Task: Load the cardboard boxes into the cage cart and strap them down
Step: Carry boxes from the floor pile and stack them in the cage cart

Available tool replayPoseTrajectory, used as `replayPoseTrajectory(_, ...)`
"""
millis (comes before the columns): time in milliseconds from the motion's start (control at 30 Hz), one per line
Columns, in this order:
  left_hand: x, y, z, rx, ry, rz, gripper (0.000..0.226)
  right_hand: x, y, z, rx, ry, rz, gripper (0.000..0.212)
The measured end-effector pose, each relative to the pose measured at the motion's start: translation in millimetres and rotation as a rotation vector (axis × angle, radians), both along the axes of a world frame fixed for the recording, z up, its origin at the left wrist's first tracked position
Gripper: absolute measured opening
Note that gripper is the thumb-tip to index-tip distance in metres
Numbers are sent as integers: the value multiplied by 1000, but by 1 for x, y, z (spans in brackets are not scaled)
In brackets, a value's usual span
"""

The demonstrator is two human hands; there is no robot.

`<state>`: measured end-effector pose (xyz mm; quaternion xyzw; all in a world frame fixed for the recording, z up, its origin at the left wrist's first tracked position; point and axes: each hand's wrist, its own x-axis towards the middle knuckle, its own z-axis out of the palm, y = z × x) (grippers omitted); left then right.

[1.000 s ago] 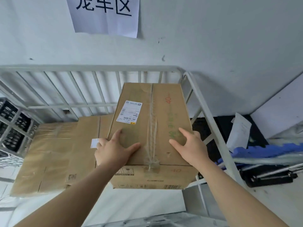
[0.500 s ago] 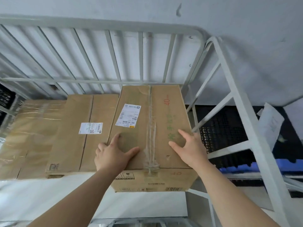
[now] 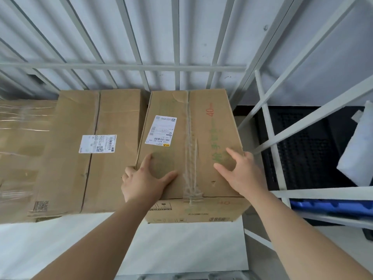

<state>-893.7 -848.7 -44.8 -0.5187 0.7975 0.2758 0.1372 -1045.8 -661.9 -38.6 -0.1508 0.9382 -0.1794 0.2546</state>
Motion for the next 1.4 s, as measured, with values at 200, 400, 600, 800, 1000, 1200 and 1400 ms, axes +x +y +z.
replayPoseTrajectory(200, -3, -7, -49, -11, 27, 3, 95, -2, -8, -51, 19, -2, 5, 74)
replayPoseTrajectory(400, -8, -16, -85, 13, 24, -32, 99, -4, -13, -88, 62, -25, 10, 80)
replayPoseTrajectory(600, -16, -25, -108, 42, 7, -55, 103, -6, -23, -115, 72, -3, 16, 80)
replayPoseTrajectory(800, -20, -30, -120, 11, -7, -110, 105, -11, -31, -134, 86, 32, 29, 81)
replayPoseTrajectory(1000, -26, -29, -116, -17, -104, -167, 103, -10, -36, -132, 124, 18, 17, 76)
replayPoseTrajectory(1200, -32, -33, -80, -228, -53, -390, 61, 2, -45, -103, 108, 151, 122, 60)
replayPoseTrajectory(1400, -35, -37, 1, -341, 106, -538, 40, 6, -45, -22, 40, 251, 256, 55)
